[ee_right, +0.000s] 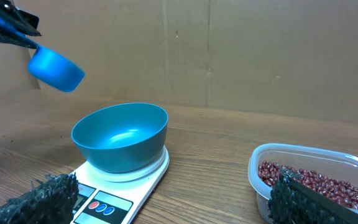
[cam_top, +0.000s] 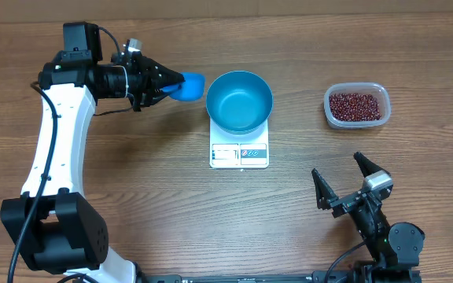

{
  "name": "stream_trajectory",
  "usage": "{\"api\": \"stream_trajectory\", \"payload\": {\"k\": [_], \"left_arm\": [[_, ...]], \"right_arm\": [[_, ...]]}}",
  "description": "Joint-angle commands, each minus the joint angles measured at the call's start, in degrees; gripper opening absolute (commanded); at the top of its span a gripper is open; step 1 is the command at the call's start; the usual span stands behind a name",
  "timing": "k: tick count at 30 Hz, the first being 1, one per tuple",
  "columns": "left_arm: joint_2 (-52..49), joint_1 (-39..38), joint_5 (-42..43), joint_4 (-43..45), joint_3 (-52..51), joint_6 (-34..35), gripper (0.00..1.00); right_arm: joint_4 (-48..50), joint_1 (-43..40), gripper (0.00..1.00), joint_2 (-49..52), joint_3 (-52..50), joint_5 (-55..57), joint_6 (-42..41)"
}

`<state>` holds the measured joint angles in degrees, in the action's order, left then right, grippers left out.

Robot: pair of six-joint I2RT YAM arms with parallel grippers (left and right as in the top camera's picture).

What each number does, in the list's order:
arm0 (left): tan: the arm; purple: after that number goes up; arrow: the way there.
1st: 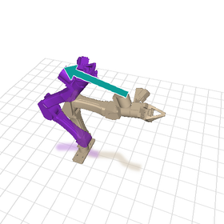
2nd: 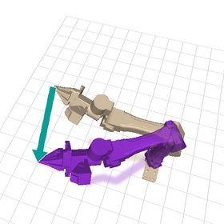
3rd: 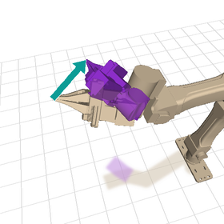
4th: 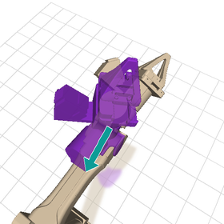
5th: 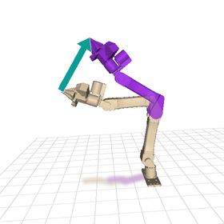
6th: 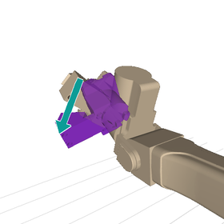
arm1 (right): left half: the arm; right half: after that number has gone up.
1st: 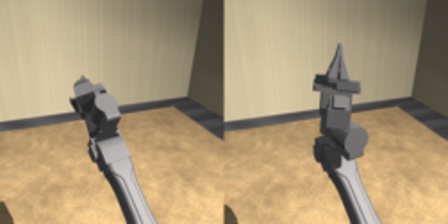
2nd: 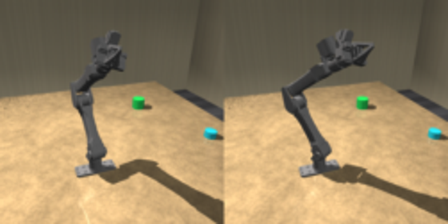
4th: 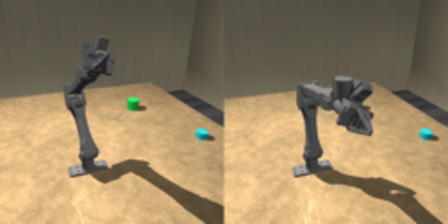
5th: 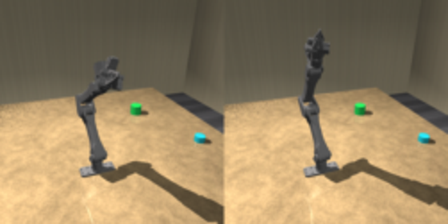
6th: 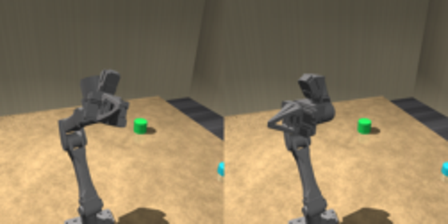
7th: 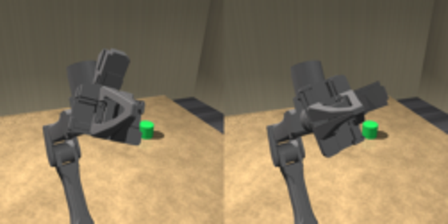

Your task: Scoop item into bowl and weigh 150g on scale

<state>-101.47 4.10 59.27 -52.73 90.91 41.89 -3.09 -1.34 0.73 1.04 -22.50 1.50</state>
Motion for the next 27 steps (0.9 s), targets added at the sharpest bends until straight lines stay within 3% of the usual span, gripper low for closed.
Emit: {"api": "stream_trajectory", "payload": {"k": [1,9,13,22,27], "left_arm": [[1.4,-0.7,3.0,0.3,1.1,0.3,0.22],[1.4,-1.5,-2.1,0.7,1.1,-7.2,0.14],[1.4,-1.4,-8.3,0.5,1.1,-9.8,0.05],[1.4,-1.4,-10.8,1.0,1.1,-11.0,0.04],[1.4,-1.2,-13.0,1.0,1.1,-21.1,0.04]], "right_arm": [[0.3,0.3,1.0,-0.4,-0.6,-0.4,0.0],[0.2,0.3,1.0,-0.4,-0.6,-0.7,0.0],[0.1,0.3,1.0,-0.4,-0.6,-0.7,0.0],[-0.1,0.3,1.0,0.0,-0.6,-0.8,-4.8],[0.0,0.3,1.0,1.3,-0.6,-0.8,-4.7]]}}
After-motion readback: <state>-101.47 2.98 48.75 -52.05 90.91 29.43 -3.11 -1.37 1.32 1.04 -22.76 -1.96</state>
